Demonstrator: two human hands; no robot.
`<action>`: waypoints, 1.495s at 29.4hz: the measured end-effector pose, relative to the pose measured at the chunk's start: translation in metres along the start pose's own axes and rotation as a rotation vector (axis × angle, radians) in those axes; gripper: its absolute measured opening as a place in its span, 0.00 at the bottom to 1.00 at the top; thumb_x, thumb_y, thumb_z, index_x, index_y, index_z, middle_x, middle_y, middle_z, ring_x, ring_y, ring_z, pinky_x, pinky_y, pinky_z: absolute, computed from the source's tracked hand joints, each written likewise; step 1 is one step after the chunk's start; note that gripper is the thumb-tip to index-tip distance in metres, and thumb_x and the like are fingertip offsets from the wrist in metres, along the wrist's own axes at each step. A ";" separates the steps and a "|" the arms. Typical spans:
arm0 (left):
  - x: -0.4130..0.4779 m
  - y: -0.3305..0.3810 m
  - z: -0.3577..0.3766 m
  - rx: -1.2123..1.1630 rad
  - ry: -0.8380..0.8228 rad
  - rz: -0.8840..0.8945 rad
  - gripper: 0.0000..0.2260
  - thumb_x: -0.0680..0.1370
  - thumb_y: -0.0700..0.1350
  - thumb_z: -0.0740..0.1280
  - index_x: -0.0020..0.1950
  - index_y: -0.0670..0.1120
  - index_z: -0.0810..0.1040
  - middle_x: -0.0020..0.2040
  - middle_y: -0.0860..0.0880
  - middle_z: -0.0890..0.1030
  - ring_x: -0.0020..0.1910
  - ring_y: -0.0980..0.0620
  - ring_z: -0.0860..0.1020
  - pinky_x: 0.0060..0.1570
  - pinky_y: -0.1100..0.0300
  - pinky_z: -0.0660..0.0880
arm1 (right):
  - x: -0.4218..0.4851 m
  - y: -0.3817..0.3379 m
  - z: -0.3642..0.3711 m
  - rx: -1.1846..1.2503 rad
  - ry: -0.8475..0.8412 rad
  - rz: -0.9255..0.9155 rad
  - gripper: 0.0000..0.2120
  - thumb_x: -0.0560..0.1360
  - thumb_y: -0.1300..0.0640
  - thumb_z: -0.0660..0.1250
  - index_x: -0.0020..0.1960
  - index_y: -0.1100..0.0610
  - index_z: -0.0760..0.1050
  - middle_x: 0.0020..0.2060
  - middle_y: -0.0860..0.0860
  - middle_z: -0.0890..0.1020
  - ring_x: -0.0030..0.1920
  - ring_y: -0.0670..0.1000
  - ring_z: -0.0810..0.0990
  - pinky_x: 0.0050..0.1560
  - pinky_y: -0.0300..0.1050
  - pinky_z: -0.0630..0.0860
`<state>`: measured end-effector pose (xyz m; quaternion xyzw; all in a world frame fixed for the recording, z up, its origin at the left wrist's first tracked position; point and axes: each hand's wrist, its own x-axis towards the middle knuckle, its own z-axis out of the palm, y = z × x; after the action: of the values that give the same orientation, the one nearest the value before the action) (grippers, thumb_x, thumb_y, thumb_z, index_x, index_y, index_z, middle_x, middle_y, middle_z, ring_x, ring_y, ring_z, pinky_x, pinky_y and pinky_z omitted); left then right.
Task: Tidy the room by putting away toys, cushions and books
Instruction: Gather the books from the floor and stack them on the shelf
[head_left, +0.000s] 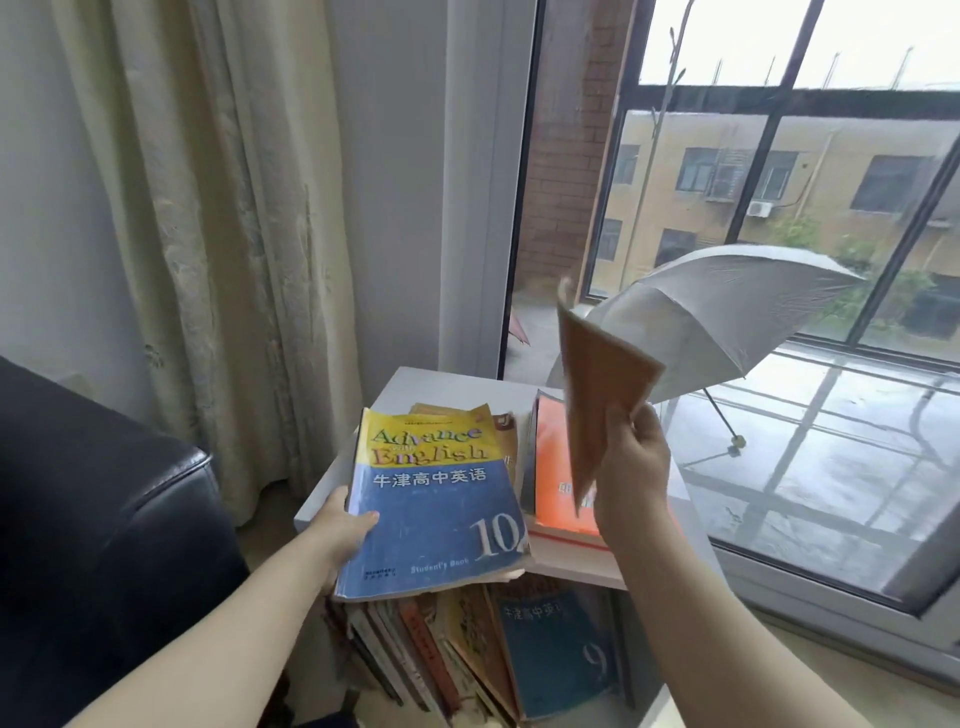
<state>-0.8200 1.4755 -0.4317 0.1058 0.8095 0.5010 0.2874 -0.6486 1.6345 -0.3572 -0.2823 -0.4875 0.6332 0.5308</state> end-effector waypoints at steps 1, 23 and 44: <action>-0.003 0.001 -0.001 -0.020 -0.004 -0.003 0.15 0.81 0.39 0.60 0.68 0.41 0.65 0.61 0.37 0.74 0.49 0.41 0.74 0.43 0.52 0.72 | -0.002 -0.006 0.005 0.132 -0.058 0.013 0.12 0.80 0.64 0.57 0.40 0.54 0.73 0.31 0.49 0.76 0.34 0.48 0.73 0.39 0.42 0.70; -0.009 -0.010 -0.023 -0.455 -0.460 -0.143 0.37 0.61 0.64 0.76 0.67 0.53 0.71 0.66 0.45 0.76 0.60 0.41 0.78 0.54 0.42 0.77 | 0.019 0.005 0.065 0.419 -0.118 0.369 0.15 0.79 0.68 0.55 0.35 0.57 0.67 0.31 0.55 0.73 0.27 0.52 0.78 0.39 0.49 0.74; -0.001 0.005 -0.030 -0.252 0.239 0.005 0.07 0.77 0.36 0.65 0.54 0.36 0.76 0.38 0.41 0.77 0.35 0.45 0.76 0.45 0.52 0.74 | -0.012 0.067 -0.009 -1.470 -0.544 -0.171 0.20 0.81 0.53 0.55 0.72 0.51 0.65 0.72 0.47 0.67 0.75 0.51 0.57 0.74 0.50 0.53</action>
<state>-0.8370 1.4551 -0.4169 0.0105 0.7685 0.6081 0.1989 -0.6643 1.6280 -0.4242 -0.3576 -0.9139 0.1524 0.1168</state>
